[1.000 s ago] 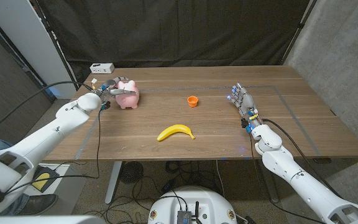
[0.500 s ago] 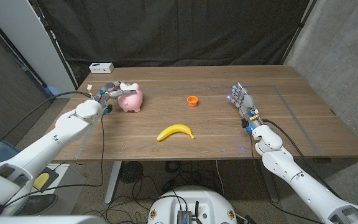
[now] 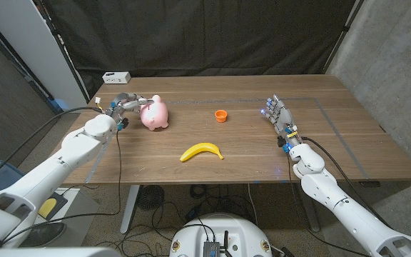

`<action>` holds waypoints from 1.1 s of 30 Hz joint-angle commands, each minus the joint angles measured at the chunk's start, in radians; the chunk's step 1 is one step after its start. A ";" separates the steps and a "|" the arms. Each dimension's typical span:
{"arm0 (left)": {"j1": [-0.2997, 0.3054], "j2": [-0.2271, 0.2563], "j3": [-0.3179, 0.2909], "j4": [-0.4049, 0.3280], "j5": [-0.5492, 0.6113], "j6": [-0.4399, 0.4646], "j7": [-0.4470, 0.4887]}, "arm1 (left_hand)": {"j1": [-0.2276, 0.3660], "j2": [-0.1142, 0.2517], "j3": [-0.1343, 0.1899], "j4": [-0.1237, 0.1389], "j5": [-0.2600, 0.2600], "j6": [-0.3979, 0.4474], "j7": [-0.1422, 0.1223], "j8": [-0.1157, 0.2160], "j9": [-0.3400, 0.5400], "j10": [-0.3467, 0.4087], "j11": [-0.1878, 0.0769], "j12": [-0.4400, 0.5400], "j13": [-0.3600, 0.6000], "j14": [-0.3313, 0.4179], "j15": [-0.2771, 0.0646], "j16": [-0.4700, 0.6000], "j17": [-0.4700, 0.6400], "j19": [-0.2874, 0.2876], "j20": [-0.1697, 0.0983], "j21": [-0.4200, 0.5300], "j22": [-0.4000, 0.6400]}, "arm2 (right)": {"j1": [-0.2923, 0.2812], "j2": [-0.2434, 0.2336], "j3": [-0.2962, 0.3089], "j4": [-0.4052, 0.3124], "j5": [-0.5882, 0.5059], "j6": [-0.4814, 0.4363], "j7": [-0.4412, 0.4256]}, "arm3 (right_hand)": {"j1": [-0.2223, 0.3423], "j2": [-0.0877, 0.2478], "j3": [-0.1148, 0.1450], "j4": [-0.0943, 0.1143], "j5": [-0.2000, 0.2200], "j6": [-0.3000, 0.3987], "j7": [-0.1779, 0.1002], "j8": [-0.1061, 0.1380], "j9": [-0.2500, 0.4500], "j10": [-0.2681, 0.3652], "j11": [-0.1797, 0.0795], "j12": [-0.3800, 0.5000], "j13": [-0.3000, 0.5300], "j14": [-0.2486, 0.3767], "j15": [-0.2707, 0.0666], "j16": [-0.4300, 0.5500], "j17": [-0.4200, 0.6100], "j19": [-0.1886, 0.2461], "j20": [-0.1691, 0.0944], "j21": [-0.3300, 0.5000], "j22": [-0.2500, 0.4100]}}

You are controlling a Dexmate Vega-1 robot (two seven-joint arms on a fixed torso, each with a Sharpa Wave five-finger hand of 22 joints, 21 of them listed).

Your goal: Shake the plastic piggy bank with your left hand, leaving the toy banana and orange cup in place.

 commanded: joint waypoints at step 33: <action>0.033 -0.063 -0.049 -0.033 -0.024 -0.025 0.165 | 0.360 0.296 0.059 -0.082 -0.007 0.127 0.017 0.009 -0.021 0.156 0.007 0.068 0.122 0.227 -0.069 0.061 0.044 0.099 -0.116 0.187 0.000 | 0.011 0.006 -0.005 0.009 0.007 -0.006 0.016 | 0.009 -0.009 -0.003 -0.001 0.004 -0.001 0.001 0.002 0.006 -0.001 -0.002 0.003 0.005 -0.001 0.004 0.006 0.004 0.009 0.005 0.002 0.003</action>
